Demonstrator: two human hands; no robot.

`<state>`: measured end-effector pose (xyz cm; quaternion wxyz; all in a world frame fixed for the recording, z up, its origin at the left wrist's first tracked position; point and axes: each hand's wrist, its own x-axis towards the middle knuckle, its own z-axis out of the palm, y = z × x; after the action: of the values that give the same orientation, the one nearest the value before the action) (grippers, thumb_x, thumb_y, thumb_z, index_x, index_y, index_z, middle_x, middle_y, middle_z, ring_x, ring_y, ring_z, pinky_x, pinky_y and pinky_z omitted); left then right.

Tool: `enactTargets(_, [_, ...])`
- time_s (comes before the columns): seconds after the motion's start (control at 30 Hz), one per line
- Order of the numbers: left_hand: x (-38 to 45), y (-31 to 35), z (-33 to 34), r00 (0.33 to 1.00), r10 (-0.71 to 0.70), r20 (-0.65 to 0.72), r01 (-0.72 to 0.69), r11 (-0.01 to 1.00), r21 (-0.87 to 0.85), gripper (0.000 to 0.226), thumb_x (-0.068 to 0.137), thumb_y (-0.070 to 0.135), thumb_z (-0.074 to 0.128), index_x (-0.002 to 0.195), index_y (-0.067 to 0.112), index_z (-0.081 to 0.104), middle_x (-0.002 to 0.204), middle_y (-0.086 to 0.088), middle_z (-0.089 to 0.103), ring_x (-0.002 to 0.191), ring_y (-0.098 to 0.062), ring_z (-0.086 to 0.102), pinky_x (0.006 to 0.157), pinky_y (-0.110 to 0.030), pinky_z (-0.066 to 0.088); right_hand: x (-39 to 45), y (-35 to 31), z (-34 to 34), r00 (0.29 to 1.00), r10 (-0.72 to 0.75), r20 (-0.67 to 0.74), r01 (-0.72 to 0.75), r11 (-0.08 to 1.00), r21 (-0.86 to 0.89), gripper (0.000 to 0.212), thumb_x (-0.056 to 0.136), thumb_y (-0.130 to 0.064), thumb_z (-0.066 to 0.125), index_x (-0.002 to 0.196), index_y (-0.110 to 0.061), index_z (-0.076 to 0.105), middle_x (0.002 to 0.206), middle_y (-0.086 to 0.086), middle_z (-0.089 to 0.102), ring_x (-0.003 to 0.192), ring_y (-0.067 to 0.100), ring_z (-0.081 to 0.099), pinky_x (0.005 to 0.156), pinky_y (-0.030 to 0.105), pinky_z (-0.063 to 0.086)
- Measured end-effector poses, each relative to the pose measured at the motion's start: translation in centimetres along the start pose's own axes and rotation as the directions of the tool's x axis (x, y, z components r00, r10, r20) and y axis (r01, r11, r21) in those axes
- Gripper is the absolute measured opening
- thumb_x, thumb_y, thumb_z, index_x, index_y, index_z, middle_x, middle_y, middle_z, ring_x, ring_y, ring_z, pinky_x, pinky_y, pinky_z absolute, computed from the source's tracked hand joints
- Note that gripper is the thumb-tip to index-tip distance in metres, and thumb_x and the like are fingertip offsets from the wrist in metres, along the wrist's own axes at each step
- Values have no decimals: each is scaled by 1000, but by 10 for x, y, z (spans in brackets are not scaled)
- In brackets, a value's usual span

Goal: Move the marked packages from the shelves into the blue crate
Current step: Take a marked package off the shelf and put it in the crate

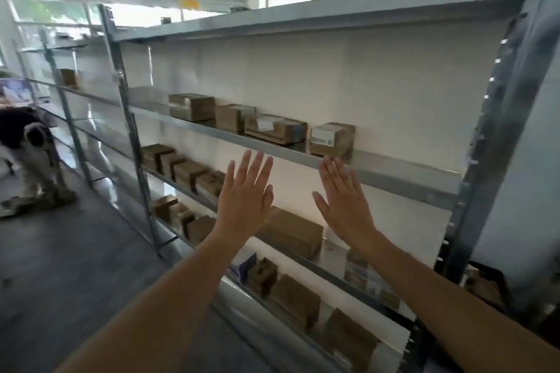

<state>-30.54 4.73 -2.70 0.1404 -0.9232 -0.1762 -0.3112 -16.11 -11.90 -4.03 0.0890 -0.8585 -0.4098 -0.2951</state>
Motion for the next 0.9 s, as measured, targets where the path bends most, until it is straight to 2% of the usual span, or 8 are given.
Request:
enactTargets(0.1, [-21,-54,16,994,-92,52,87,992,90,59,99,41,5,153,18,10,161,-7,9,148,-27,0,120,-49,8,36,-46,27,995,-94,32,92,993,72,67,103,-44,29,155,-15,0,164,5,-4,149,19,-9,117,37,-11])
enactTargets(0.2, [-29,-105,30,982,-178,63,168,975,143,59,98,40,5,153,17,3,161,-6,1,148,-26,-6,120,-48,4,67,-89,51,990,-137,30,132,982,133,64,104,-43,29,156,-16,3,164,4,-4,150,20,-9,118,38,-10])
enactTargets(0.3, [-23,-149,39,976,-216,38,208,966,155,56,99,37,11,151,17,4,160,-7,6,147,-27,-2,119,-51,13,99,-127,72,986,-166,20,160,974,161,64,103,-44,28,156,-17,4,163,2,-5,148,19,-13,119,40,-9])
enactTargets(0.37, [-13,-176,45,970,-238,40,229,959,166,55,101,36,17,151,18,7,160,-6,7,147,-26,-2,119,-50,13,123,-150,85,982,-187,3,185,971,155,65,103,-45,29,156,-17,3,163,2,-6,146,17,-17,117,39,-13])
enactTargets(0.53, [9,-239,74,968,-245,51,231,953,198,59,97,41,-2,151,18,-8,159,-4,-11,145,-26,-16,120,-49,4,183,-199,115,981,-196,-10,194,965,177,66,102,-46,28,156,-17,3,161,0,-9,148,20,-13,117,39,-11])
enactTargets(0.7, [37,-296,103,963,-264,55,250,949,192,62,96,40,1,153,17,4,160,-6,-1,147,-27,-7,120,-48,3,234,-238,153,978,-206,-9,204,956,211,65,103,-46,27,156,-16,4,163,2,-3,150,22,-8,118,39,-10])
enactTargets(0.9, [77,-353,157,959,-275,72,257,946,197,61,97,40,4,153,16,7,160,-6,1,147,-27,-7,120,-47,3,297,-271,218,972,-233,35,216,940,262,66,101,-50,25,156,-19,4,161,-1,-9,150,22,-9,119,41,-9])
